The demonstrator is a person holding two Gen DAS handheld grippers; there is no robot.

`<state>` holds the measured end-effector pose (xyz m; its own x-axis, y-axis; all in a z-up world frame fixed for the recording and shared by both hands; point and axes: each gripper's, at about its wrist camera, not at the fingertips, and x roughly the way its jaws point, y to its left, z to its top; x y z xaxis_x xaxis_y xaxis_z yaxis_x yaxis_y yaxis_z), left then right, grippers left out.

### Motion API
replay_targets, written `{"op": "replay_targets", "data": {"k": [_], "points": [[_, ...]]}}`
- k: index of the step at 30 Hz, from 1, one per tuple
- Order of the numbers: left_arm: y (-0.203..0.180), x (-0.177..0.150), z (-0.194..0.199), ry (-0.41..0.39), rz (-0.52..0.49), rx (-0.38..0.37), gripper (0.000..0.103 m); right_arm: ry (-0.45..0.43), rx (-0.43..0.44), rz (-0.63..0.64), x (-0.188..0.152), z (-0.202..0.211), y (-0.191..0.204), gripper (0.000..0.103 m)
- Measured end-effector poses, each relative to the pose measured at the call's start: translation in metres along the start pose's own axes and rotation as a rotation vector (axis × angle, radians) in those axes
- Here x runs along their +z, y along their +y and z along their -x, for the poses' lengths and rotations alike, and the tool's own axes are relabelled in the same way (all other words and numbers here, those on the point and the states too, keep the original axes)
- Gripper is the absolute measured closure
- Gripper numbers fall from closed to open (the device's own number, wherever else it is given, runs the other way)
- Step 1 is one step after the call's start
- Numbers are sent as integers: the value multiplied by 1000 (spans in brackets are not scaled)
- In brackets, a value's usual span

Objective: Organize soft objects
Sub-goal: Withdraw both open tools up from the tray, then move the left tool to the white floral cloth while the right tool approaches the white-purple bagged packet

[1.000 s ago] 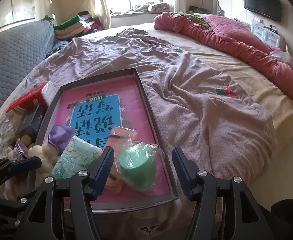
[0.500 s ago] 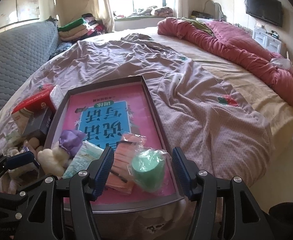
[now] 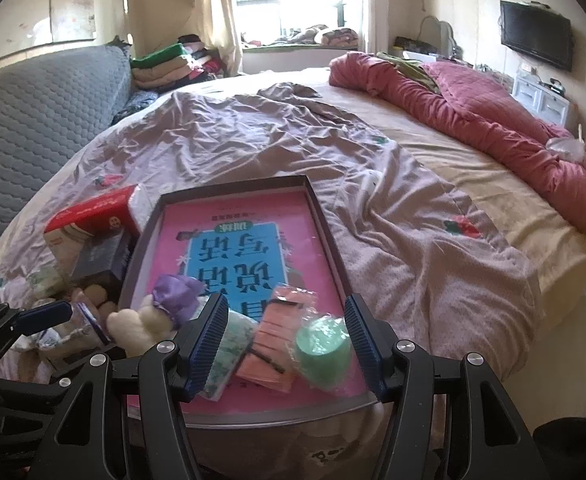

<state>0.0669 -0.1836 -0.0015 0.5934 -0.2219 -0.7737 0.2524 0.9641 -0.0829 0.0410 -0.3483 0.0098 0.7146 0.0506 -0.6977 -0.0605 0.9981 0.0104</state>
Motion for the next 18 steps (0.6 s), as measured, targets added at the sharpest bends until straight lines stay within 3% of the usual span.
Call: {"op": "replay_targets", "data": {"k": [18], "points": [[41,1,32,-27,62,58,23,-54,37,60,14,27,28,40]]}}
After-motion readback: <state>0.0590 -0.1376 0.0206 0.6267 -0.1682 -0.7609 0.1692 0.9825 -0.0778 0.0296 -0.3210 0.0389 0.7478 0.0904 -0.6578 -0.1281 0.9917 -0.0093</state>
